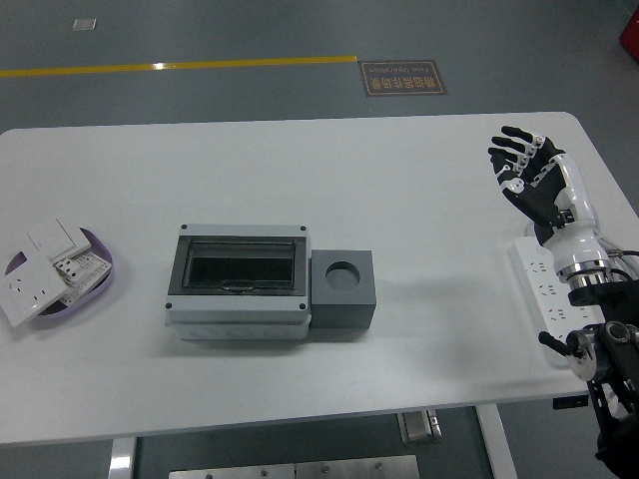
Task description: Pick up the cylinder from the cube,place it in the box,flap close box
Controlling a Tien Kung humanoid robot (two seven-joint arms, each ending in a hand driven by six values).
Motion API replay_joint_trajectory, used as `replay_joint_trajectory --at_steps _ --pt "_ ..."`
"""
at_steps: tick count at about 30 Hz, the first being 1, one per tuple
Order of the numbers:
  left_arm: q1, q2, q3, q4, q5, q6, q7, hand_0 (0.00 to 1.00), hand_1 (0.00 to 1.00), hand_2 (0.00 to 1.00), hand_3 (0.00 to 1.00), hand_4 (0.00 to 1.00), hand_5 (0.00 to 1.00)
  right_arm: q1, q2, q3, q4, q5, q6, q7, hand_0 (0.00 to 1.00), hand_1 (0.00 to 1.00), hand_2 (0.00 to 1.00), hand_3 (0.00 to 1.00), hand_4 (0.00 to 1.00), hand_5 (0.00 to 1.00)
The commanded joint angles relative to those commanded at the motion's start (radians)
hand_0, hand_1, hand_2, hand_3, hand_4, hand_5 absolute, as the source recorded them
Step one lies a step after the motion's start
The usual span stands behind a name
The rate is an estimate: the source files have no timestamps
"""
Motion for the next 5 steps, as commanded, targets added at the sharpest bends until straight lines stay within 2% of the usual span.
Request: replay_joint_trajectory --at_steps 5 --pt "0.0 -0.002 0.003 0.0 -0.002 0.0 0.0 0.637 0.671 0.659 0.702 0.752 0.32 0.001 0.0 0.007 0.0 -0.001 -0.001 0.0 0.736 0.681 0.68 0.681 0.639 0.132"
